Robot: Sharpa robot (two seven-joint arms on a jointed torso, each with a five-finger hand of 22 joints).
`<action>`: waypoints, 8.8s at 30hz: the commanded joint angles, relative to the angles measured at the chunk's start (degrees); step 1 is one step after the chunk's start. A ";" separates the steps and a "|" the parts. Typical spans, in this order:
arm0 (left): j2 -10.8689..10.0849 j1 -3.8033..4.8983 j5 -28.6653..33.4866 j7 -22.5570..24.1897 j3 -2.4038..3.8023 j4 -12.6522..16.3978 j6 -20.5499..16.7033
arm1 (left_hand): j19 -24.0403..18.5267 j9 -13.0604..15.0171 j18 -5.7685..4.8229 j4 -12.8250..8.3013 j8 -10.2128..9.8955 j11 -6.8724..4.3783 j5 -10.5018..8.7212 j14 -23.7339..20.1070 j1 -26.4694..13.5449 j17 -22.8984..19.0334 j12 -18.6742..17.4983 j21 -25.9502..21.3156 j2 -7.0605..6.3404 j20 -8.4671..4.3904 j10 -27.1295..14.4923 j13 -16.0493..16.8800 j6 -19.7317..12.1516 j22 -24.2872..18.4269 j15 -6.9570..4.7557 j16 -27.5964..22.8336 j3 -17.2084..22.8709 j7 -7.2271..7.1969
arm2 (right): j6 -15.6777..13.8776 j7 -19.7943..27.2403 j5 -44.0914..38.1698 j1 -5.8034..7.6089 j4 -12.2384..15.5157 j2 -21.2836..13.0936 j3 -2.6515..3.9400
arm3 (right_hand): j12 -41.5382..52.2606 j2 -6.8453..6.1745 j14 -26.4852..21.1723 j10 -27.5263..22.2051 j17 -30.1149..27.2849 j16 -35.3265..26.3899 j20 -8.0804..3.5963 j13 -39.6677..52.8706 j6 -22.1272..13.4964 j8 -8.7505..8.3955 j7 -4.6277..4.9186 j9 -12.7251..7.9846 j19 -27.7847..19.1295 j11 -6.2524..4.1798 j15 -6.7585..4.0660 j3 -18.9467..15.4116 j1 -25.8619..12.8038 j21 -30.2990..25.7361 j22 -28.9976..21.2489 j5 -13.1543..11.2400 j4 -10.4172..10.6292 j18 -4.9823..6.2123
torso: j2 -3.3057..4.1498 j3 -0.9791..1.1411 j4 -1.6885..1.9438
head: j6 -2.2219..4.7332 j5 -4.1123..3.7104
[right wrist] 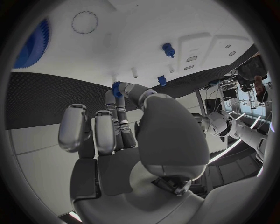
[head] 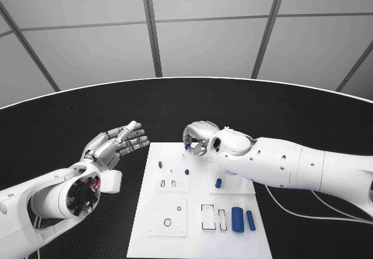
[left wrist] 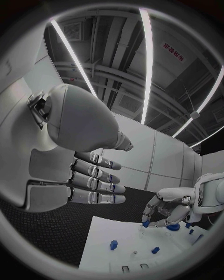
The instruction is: Assemble the parts on the task board
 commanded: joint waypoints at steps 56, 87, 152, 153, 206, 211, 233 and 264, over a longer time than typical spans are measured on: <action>-0.04 0.32 0.00 -1.14 0.01 -0.27 2.11 | 0.21 -0.19 0.25 0.01 -0.55 0.20 0.03 -0.93 0.78 -0.19 -0.90 0.15 0.21 -0.05 -2.89 -0.16 -0.87 -0.29 0.23 -0.82 0.60 4.59 | 3.65 -0.67 0.00 0.03 -1.11 1.21 -0.02 | -6.09 -3.63 1.83 -14.76 -3.34 -1.22 2.61 -5.86 -10.99 -9.41 0.10 -1.06 -2.89 3.78 3.01 -4.48 -1.18 -6.61 -7.56 -3.44 1.72 0.77 | 0.62 0.38 0.20 | 0.19 0.42; 1.99 0.27 -0.76 -2.28 -0.02 -6.14 6.38 | 0.12 -0.10 0.18 -0.06 -0.42 0.18 0.04 -0.87 0.96 -0.15 -0.80 0.07 0.33 -0.07 -2.73 -0.07 -0.40 -0.41 0.24 -0.94 0.81 4.51 | -2.13 0.59 17.55 0.03 8.39 -18.79 1.20 | 36.36 -2.19 3.81 2.67 5.48 5.38 0.02 33.51 -12.93 -4.24 1.68 1.43 0.90 0.05 -0.04 -28.14 3.47 0.17 2.58 1.94 15.95 -1.20 | -0.87 1.70 -1.59 | 0.42 -0.36; 1.11 0.28 -1.32 -2.68 -0.01 -5.10 6.79 | 0.19 -0.19 0.20 -0.05 -0.62 0.27 0.03 -0.77 1.02 -0.11 -0.84 0.09 0.41 -0.08 -3.09 -0.09 -0.81 -0.46 0.25 -1.00 0.94 4.69 | 6.80 -4.36 17.82 -0.13 6.15 -15.04 0.43 | 71.92 0.47 5.84 13.53 16.75 11.60 1.12 66.91 -15.85 3.50 2.28 -0.31 3.80 0.97 1.19 -29.25 5.92 9.48 13.99 11.04 15.70 -3.38 | -0.73 1.50 -1.27 | -1.77 0.35; 1.10 0.28 -1.32 -2.68 -0.01 -5.09 6.79 | 0.19 -0.19 0.20 -0.05 -0.62 0.27 0.03 -0.77 1.02 -0.11 -0.84 0.09 0.41 -0.08 -3.09 -0.09 -0.81 -0.46 0.25 -1.00 0.94 4.69 | 6.85 -4.37 17.82 -0.13 6.14 -15.03 0.43 | 71.92 0.47 5.84 13.53 16.75 11.60 1.12 66.91 -15.85 3.50 2.28 -0.31 3.80 0.97 1.19 -29.25 5.92 9.48 13.99 11.04 15.70 -3.38 | -0.72 1.49 -1.27 | -1.78 0.38; 1.14 0.29 -1.32 -3.39 -0.01 -5.46 6.19 | 0.17 -0.22 0.16 -0.17 -0.69 0.34 0.00 -0.94 1.37 -0.11 -0.87 0.05 0.64 -0.07 -3.63 -0.12 -0.87 -0.56 0.33 -1.25 1.31 4.76 | 2.68 -3.60 6.70 -0.30 11.25 -14.34 0.10 | 76.30 -2.79 6.09 17.91 17.92 12.12 -0.01 71.28 -5.26 1.95 0.72 -4.38 4.60 -0.49 -0.09 -12.86 5.32 11.46 16.57 14.31 14.16 -3.94 | -0.79 1.52 -1.22 | -1.46 0.33; 1.26 0.29 -1.32 -3.50 -0.01 -5.57 5.97 | 0.16 -0.22 0.15 -0.19 -0.71 0.35 0.01 -0.94 1.45 -0.11 -0.87 0.04 0.71 -0.07 -3.67 -0.12 -0.90 -0.57 0.34 -1.28 1.39 4.77 | 2.03 -4.00 5.26 -0.28 13.54 -13.68 0.19 | 76.37 -3.10 6.10 18.00 18.00 12.15 -0.06 71.36 -4.96 1.79 0.70 -4.40 4.65 -0.52 -0.12 -12.24 5.05 11.56 16.70 13.62 13.88 -3.98 | -0.79 1.33 -1.12 | -1.35 0.34; 2.01 0.29 -1.32 -3.99 0.00 -5.17 5.72 | 0.14 -0.25 0.12 -0.42 -0.78 0.40 0.10 -0.97 1.97 -0.09 -0.86 0.01 0.88 -0.07 -3.83 -0.12 -0.93 -0.65 0.38 -1.43 1.85 4.84 | 1.31 -3.14 -1.26 -0.26 7.66 -0.95 0.27 | 76.32 -3.41 6.14 17.99 18.16 12.22 -0.04 71.34 -4.69 1.21 0.71 -4.53 4.64 -0.49 -0.09 -11.15 4.19 11.53 16.71 12.36 13.59 -3.97 | -0.50 1.24 -0.72 | -0.89 0.61; 1.55 0.30 -1.32 -4.04 0.00 -4.86 5.18 | 0.13 -0.23 0.11 -0.49 -0.76 0.41 0.11 -0.97 2.09 -0.08 -0.84 0.01 0.88 -0.07 -3.79 -0.11 -0.82 -0.67 0.39 -1.46 1.95 4.83 | 5.46 -3.67 -1.41 -0.28 4.13 0.87 0.13 | 76.32 -3.74 6.11 17.98 18.04 12.17 -0.05 71.36 -4.40 1.07 0.73 -4.48 4.60 -0.42 -0.10 -11.05 2.94 11.43 16.64 11.57 13.76 -3.95 | -0.49 1.29 -0.84 | -2.08 1.13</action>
